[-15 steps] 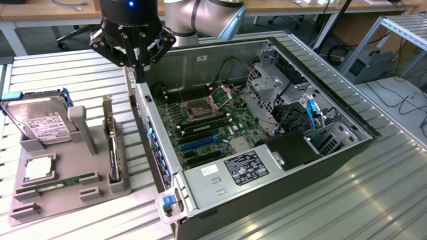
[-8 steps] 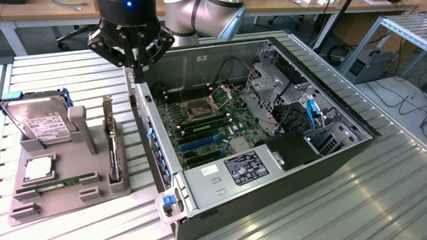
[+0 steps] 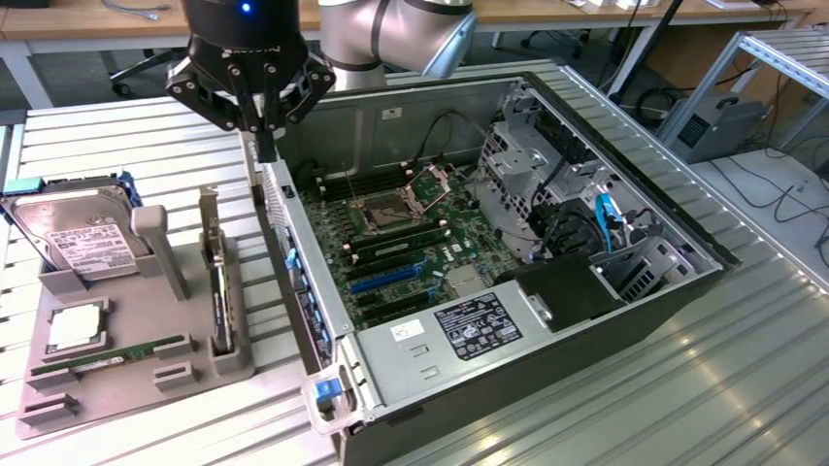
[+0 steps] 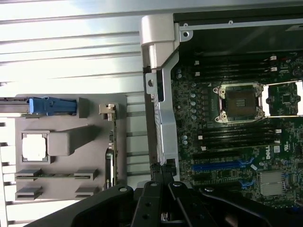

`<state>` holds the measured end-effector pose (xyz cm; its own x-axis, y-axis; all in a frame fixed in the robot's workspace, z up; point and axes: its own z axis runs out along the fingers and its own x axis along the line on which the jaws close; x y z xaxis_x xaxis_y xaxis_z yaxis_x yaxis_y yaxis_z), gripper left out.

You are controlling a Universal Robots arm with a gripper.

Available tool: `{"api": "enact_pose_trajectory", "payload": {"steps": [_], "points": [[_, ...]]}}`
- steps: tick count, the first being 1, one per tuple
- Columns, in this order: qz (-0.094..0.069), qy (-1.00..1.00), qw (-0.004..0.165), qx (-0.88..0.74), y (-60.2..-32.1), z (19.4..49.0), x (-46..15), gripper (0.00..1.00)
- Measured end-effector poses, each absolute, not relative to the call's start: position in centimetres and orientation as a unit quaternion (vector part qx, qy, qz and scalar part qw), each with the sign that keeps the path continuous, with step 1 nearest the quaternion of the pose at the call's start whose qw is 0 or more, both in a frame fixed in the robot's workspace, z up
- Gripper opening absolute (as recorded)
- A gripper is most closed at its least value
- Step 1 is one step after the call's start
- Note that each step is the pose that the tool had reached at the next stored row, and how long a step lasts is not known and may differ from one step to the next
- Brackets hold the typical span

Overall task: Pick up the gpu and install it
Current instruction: 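Reach for the gpu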

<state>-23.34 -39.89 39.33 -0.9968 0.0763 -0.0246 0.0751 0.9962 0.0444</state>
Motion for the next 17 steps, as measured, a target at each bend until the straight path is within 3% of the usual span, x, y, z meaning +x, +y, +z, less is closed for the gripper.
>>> {"api": "enact_pose_trajectory", "payload": {"steps": [17], "points": [[0.022, 0.999, 0.013, 0.038, -39.89, 39.33, -23.92, 0.11]]}}
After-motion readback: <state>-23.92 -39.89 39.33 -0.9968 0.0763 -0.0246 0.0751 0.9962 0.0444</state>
